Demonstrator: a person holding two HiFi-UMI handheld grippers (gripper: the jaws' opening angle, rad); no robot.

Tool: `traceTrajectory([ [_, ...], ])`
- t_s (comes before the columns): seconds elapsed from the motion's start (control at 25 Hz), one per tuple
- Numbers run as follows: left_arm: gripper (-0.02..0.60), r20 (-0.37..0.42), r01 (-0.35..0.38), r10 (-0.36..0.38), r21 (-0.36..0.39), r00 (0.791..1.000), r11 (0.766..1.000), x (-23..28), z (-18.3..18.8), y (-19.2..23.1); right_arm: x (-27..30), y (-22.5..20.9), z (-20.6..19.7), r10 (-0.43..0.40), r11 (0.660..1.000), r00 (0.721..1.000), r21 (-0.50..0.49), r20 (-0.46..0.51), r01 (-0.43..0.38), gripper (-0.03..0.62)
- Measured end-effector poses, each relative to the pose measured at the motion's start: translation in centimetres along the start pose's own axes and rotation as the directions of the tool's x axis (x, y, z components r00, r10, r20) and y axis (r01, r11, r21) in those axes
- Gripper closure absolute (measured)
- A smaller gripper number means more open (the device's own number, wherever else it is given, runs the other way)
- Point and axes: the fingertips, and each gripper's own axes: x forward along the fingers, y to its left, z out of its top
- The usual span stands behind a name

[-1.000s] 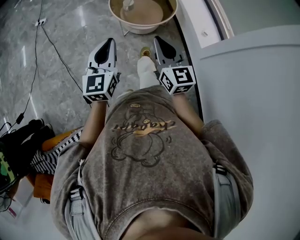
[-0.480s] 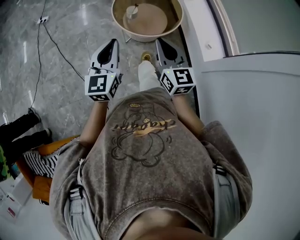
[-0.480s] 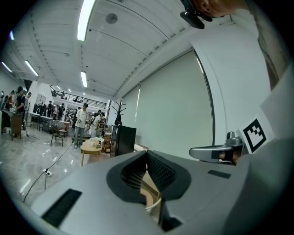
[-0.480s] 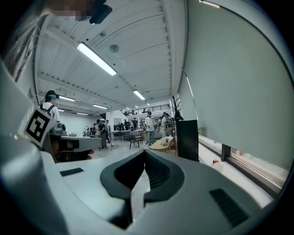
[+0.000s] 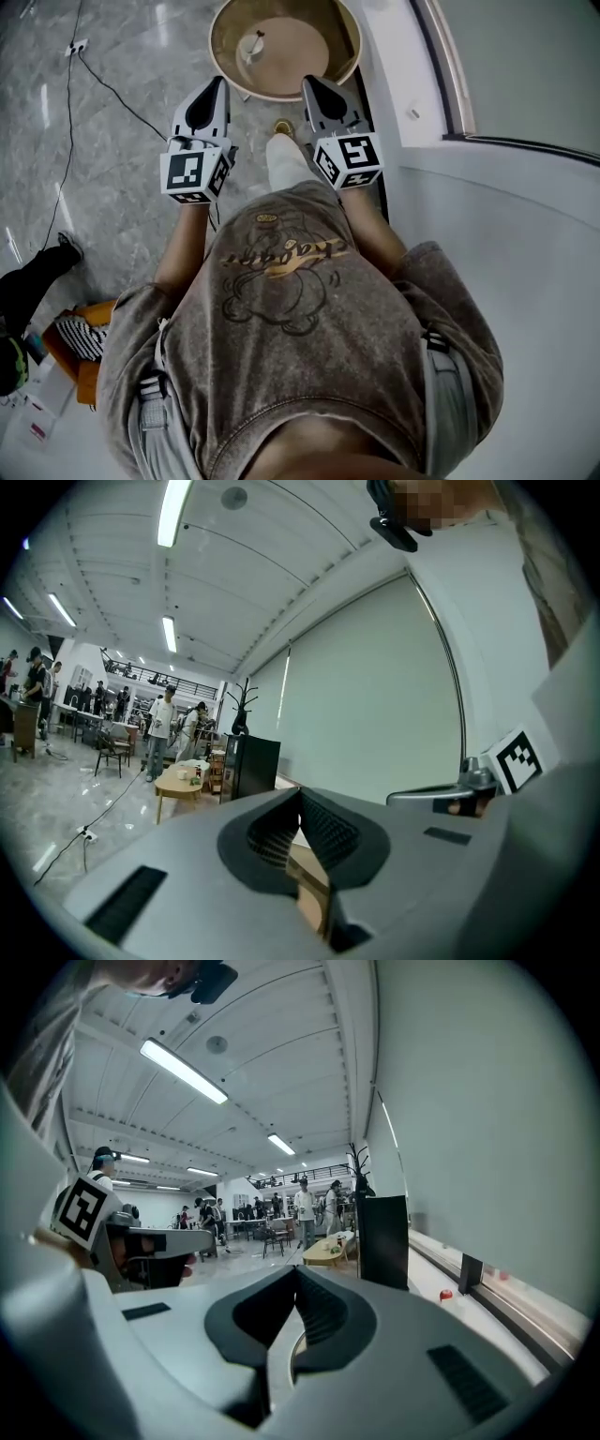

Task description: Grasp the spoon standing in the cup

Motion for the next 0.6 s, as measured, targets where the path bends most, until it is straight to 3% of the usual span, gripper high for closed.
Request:
traceTrajectory([
  [0.32,0.565,0.023,-0.022,0.022,0.004,0.999,1.000,10.0,1.4,2.2,8.2,-6.6,2.3,0.094,0.995,0.995,-0.037,-0.021,-0.095,0.576],
  [0.6,0.565,0.051,-0.087,0.085,0.041,0.995,0.995,15.2,2.6,5.0,13.8,-10.4,3.1,0.140,0.990,0.990,-0.017,-0.034,-0.140,0.576],
])
